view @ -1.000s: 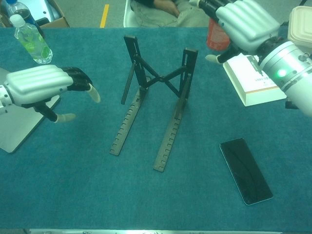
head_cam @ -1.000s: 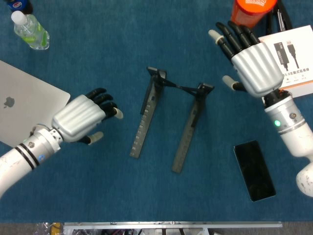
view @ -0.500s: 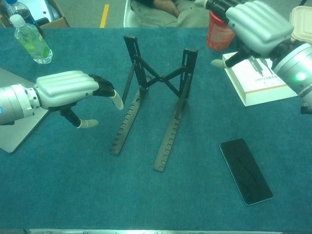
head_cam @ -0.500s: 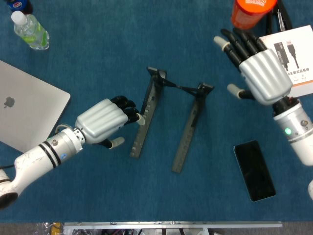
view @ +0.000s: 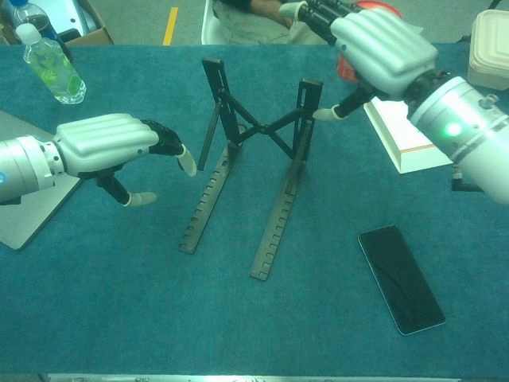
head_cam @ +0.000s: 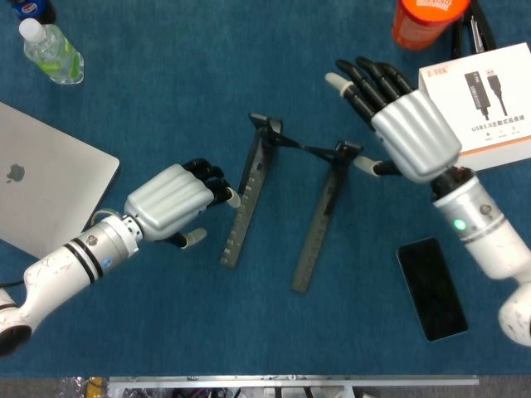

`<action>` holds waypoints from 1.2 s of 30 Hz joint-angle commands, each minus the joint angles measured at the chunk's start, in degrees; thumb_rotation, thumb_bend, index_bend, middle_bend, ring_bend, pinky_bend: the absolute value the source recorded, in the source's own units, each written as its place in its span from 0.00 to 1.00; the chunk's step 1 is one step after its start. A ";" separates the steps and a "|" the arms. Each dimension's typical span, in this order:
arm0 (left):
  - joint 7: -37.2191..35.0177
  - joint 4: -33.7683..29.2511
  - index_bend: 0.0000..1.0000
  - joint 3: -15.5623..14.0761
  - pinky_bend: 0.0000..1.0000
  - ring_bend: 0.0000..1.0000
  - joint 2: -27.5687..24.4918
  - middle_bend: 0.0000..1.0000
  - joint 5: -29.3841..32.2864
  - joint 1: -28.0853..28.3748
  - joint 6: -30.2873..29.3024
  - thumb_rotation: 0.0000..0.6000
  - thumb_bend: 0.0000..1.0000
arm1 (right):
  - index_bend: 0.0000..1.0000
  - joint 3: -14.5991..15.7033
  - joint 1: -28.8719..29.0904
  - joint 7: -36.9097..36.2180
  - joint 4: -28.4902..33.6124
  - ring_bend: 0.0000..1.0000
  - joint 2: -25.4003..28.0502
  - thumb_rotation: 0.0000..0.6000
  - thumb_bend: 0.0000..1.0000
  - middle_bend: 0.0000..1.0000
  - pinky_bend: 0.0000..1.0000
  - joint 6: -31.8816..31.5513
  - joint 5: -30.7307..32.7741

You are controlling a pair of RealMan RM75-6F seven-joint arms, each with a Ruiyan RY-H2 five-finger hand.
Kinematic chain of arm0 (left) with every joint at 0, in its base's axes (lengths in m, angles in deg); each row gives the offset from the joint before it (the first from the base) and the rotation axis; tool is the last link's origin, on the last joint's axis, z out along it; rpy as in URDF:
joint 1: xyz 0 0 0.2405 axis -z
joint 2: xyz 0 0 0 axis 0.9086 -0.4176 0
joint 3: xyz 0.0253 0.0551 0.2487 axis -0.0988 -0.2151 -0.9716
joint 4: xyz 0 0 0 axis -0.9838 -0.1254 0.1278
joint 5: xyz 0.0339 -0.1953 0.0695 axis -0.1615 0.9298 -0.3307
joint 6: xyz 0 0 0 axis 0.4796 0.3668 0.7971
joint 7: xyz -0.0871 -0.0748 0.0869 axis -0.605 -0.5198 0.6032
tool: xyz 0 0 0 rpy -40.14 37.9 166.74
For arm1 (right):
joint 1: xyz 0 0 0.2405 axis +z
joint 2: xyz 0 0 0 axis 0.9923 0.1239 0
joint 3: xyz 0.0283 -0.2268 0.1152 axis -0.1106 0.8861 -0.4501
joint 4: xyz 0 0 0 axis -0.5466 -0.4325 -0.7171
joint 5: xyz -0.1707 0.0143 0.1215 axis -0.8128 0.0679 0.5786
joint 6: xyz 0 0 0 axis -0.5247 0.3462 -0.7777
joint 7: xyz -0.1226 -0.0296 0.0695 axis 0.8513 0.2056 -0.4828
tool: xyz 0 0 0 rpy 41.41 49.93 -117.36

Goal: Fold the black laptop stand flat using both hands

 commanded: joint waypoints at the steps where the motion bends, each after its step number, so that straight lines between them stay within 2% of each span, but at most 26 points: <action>1: 0.23 -0.20 0.28 -0.19 0.16 0.17 -0.22 0.29 0.24 -0.09 -0.22 1.00 0.33 | 0.00 -1.10 1.45 -0.33 -2.44 0.00 -2.19 1.00 0.03 0.05 0.14 0.86 1.05; 8: 0.13 -0.43 0.28 -0.59 0.16 0.17 0.01 0.30 0.53 0.07 -0.42 1.00 0.33 | 0.00 -1.70 2.67 1.10 -7.00 0.00 -5.51 1.00 0.03 0.05 0.14 -0.35 1.08; 25: -0.75 3.24 0.28 0.87 0.16 0.17 4.56 0.30 0.46 4.43 2.72 1.00 0.33 | 0.00 -2.11 2.08 1.85 -8.03 0.00 -4.96 1.00 0.04 0.05 0.14 -2.14 3.19; 33: 0.56 2.96 0.28 1.28 0.16 0.17 2.30 0.31 2.92 4.65 2.56 1.00 0.33 | 0.00 -1.86 2.22 1.51 -7.84 0.00 -4.74 1.00 0.04 0.05 0.14 -2.17 3.12; 36: 0.94 1.98 0.28 1.17 0.17 0.20 0.79 0.33 3.62 4.33 2.10 1.00 0.33 | 0.00 -1.84 2.31 1.17 -7.96 0.00 -4.68 1.00 0.04 0.05 0.14 -2.01 3.21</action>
